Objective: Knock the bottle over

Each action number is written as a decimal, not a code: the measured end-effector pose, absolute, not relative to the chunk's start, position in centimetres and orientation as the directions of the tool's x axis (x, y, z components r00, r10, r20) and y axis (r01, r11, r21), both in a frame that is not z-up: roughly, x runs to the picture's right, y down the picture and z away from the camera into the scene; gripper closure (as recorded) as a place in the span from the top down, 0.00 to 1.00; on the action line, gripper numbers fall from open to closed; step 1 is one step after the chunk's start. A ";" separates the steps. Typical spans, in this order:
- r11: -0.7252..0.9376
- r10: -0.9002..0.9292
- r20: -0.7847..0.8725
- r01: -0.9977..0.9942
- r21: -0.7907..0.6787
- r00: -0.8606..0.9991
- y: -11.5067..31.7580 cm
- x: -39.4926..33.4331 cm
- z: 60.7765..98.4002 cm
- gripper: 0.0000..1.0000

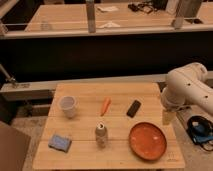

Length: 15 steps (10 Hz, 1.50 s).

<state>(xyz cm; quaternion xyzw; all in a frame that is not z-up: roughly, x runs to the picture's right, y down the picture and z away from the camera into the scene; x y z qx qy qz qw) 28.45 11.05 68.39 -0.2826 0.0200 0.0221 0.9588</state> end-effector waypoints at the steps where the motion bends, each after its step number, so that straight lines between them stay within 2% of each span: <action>1: 0.839 0.031 -0.051 -0.054 -0.541 0.998 11.0 28.4 68.4 0.80; 13: 0.840 0.031 -0.051 -0.054 -0.540 0.998 11.0 28.5 68.3 0.80; 15: 0.839 0.022 -0.047 -0.044 -0.543 0.999 11.2 28.1 68.2 0.73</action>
